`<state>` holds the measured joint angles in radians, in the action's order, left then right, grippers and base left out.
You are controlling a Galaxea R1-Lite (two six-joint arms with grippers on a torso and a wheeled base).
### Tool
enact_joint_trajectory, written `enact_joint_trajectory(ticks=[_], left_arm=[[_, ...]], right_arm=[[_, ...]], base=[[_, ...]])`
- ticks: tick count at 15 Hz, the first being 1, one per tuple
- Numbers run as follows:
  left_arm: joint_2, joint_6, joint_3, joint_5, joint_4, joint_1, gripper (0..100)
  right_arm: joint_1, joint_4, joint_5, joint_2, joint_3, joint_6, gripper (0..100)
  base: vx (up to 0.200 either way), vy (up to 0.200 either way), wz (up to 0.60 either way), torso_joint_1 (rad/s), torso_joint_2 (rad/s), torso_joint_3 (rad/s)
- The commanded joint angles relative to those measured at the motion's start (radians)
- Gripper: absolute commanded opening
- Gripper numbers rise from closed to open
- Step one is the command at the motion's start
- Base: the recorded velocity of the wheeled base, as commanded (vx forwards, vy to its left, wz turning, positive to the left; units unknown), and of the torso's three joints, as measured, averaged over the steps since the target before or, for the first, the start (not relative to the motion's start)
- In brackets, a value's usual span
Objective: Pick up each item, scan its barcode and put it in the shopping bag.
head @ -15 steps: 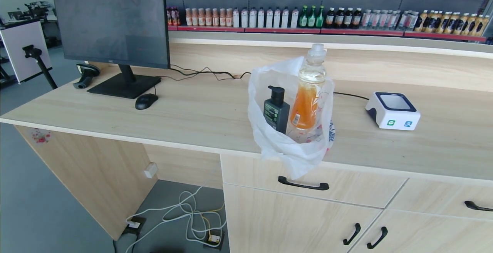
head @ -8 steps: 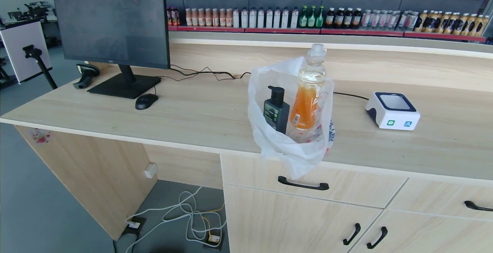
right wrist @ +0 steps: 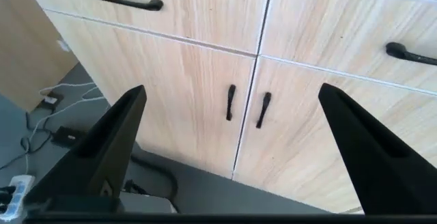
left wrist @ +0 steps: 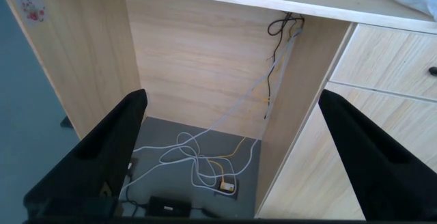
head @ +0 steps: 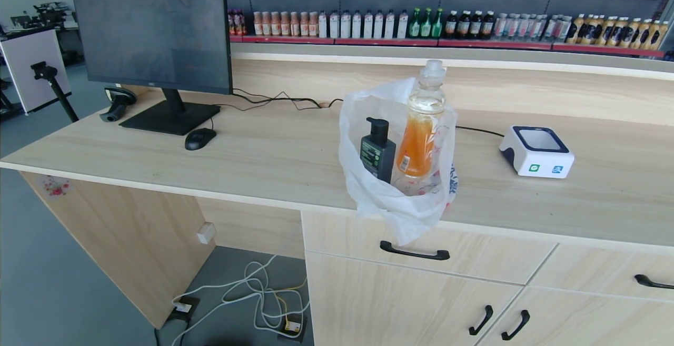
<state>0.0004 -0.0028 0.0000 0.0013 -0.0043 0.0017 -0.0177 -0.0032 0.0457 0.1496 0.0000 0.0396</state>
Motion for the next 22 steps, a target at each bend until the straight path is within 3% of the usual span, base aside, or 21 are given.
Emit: enact_joint_trajectory(ticks=[1,8,10,16,22], left_arm=[[0.001,0.0,0.0,0.0,0.0,0.0,100],[0.001,0.0,0.0,0.0,0.0,0.0,100],[0.001,0.001,0.0,0.0,0.0,-0.002,100],[0.001,0.001,0.0,0.0,0.0,0.0,100],[0.001,0.003,0.0,0.0,0.003,0.0,100]], right_arm=[[0.044,0.002,-0.003,-0.113,0.0,-0.012,100],[0.018,0.002,-0.001,-0.15,0.0,-0.013,100],[0.018,0.002,-0.001,-0.15,0.0,-0.023,100],[0.019,0.002,-0.001,-0.15,0.0,-0.024,100],[0.018,0.002,-0.001,-0.15,0.0,-0.02,100]], base=[[0.0,0.0,0.0,0.0,0.0,0.0],[-0.171,0.0,0.0,0.007,0.0,0.003],[0.0,0.0,0.0,0.0,0.0,0.0],[0.0,0.0,-0.6,-0.001,0.0,0.002],[0.0,-0.2,0.0,-0.002,0.0,0.005]])
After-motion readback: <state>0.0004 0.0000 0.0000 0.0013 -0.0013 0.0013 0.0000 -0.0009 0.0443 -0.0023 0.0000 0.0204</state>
